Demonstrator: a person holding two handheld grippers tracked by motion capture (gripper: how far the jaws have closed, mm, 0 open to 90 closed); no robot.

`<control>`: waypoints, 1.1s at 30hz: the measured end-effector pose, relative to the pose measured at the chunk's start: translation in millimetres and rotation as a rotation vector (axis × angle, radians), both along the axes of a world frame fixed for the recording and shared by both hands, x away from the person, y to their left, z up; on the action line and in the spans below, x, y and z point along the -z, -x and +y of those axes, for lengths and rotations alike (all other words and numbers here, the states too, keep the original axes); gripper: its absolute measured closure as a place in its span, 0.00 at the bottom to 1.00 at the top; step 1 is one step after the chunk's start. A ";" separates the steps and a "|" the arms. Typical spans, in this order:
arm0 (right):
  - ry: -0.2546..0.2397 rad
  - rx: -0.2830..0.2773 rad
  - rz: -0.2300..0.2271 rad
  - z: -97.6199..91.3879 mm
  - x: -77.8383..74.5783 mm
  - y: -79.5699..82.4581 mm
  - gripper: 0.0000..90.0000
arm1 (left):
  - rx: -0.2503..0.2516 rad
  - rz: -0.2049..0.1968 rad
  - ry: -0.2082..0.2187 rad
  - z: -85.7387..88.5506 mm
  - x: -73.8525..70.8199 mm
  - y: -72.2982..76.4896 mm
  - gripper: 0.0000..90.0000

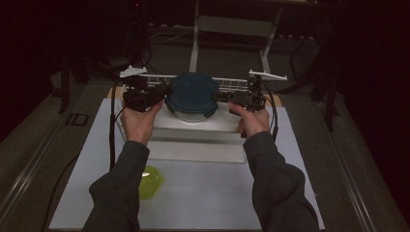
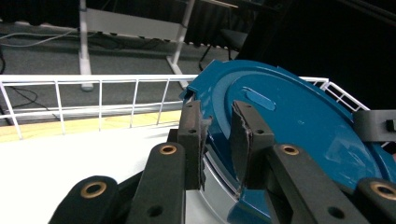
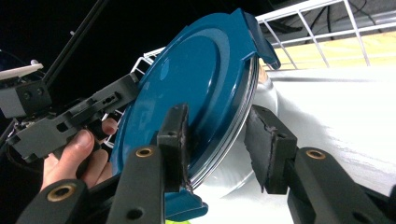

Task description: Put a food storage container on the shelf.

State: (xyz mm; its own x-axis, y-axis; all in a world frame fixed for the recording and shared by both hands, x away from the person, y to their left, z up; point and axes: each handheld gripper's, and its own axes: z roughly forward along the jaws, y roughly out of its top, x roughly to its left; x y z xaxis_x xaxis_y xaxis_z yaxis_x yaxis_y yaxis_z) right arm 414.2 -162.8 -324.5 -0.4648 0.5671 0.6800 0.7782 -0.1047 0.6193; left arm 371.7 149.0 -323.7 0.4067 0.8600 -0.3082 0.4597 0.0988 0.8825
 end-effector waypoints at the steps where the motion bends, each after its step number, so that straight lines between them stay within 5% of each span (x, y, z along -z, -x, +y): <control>1: 0.002 -0.003 0.009 -0.1 -0.1 0.0 0.66 | -0.002 0.001 0.002 -0.2 0.1 0.1 0.84; 7: 0.013 -0.020 0.031 -0.2 1.2 -1.0 0.63 | -0.005 -0.005 -0.016 -2.3 0.0 1.1 0.82; 10: 0.079 -0.009 -0.046 1.9 -3.2 3.4 0.60 | 0.005 -0.008 -0.017 -1.5 0.3 1.4 0.80; 33: 0.180 -0.027 -0.207 -4.4 -14.6 16.9 0.55 | 0.032 -0.024 0.006 3.3 -1.9 4.0 0.72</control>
State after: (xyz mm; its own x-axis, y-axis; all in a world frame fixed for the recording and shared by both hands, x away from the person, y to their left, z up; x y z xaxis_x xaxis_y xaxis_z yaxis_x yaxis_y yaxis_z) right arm 397.3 -167.2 -309.9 -0.6004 0.6553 0.4585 0.6340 0.0405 0.7723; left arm 367.7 152.3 -321.8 0.4412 0.8446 -0.3032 0.4415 0.0899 0.8928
